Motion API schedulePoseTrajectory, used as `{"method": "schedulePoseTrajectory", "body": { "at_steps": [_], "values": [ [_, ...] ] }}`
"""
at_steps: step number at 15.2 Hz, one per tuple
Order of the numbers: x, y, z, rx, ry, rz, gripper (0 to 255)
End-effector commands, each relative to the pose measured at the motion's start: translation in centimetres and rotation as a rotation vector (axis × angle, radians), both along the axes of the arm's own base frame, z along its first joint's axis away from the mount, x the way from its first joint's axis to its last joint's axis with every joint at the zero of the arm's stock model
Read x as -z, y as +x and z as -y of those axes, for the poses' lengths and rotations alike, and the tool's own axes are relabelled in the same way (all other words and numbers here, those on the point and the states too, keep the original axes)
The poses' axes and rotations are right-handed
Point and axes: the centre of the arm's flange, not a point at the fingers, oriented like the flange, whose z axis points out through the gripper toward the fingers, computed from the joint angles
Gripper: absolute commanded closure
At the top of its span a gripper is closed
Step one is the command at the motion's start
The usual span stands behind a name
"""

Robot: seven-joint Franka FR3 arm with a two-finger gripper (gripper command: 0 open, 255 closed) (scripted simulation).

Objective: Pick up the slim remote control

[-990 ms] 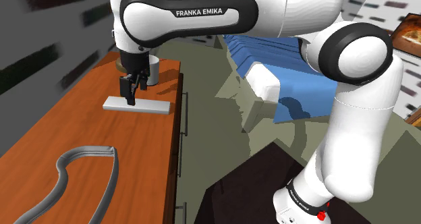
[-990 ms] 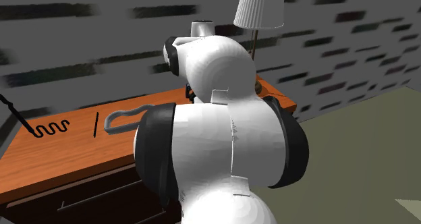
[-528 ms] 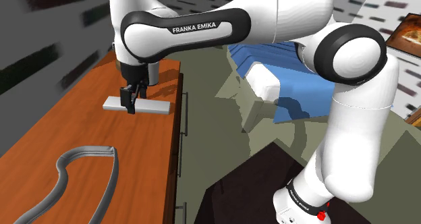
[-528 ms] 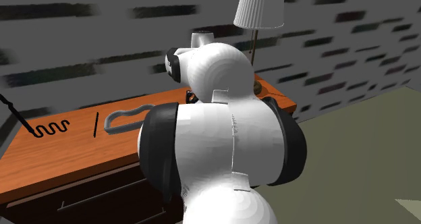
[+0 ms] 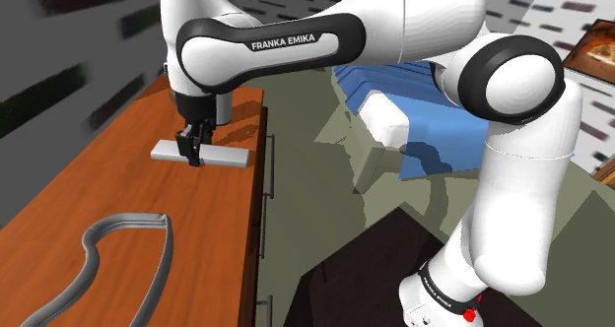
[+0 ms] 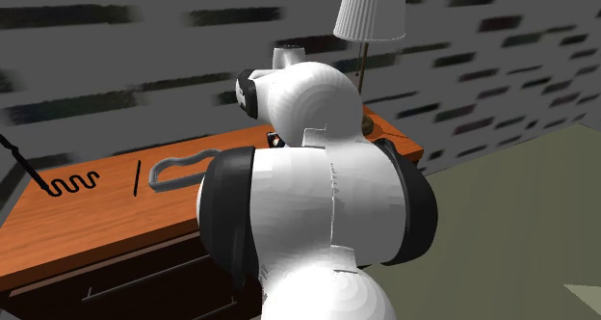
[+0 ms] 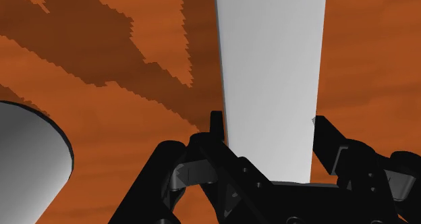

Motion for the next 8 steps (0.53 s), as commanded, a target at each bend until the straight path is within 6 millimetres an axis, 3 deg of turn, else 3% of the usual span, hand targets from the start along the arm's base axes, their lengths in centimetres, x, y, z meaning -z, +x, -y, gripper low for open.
{"method": "schedulePoseTrajectory", "body": {
  "at_steps": [1,3,8],
  "values": [
    [0.1,0.0,0.0,0.001,-0.001,-0.002,255],
    [0.1,0.0,0.0,0.001,-0.001,-0.002,255],
    [-2.5,0.0,0.0,0.001,-0.001,-0.002,255]
  ]
}}
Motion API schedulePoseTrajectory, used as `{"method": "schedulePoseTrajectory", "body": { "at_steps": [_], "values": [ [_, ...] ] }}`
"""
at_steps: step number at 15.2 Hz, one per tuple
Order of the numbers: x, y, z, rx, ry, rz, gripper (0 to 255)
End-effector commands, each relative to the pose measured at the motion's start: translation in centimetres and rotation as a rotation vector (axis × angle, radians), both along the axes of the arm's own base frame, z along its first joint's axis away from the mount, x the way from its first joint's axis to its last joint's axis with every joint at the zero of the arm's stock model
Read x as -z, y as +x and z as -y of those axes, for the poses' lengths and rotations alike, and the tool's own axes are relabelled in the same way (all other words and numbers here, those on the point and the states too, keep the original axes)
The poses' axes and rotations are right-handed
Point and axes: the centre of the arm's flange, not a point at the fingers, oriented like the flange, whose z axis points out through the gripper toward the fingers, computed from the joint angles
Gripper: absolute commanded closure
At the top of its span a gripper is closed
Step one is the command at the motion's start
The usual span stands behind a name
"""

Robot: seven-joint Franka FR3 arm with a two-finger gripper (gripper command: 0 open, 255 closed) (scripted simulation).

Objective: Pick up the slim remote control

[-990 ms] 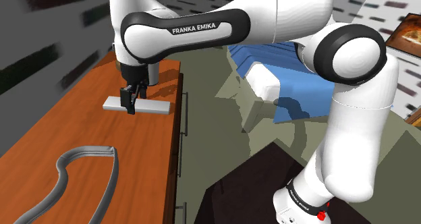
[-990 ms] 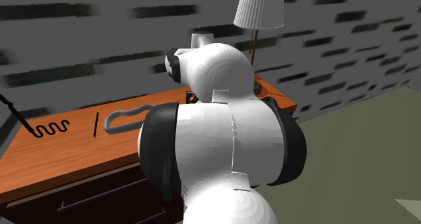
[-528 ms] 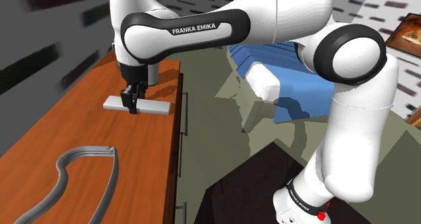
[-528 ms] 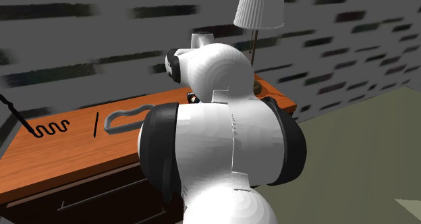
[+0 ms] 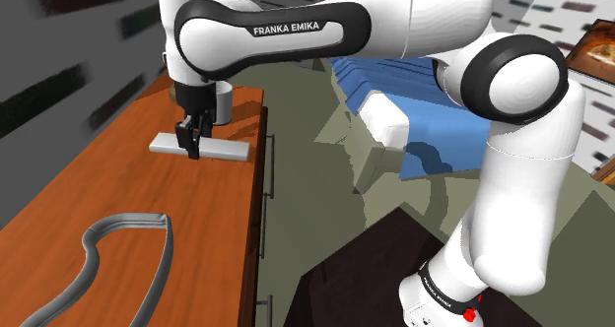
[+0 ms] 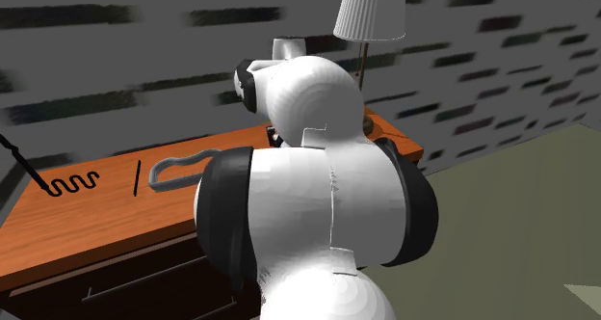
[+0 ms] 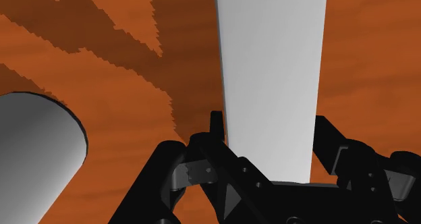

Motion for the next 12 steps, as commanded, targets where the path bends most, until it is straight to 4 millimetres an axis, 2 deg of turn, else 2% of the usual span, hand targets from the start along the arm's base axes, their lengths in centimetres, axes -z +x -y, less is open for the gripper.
{"method": "schedulePoseTrajectory", "body": {
  "at_steps": [1,10,12],
  "values": [
    [-1.0,0.0,-0.1,0.0,0.0,0.0,255],
    [-5.7,0.0,-0.1,0.0,0.0,0.0,255],
    [-5.8,0.0,-0.1,0.0,0.0,0.0,255]
  ]
}}
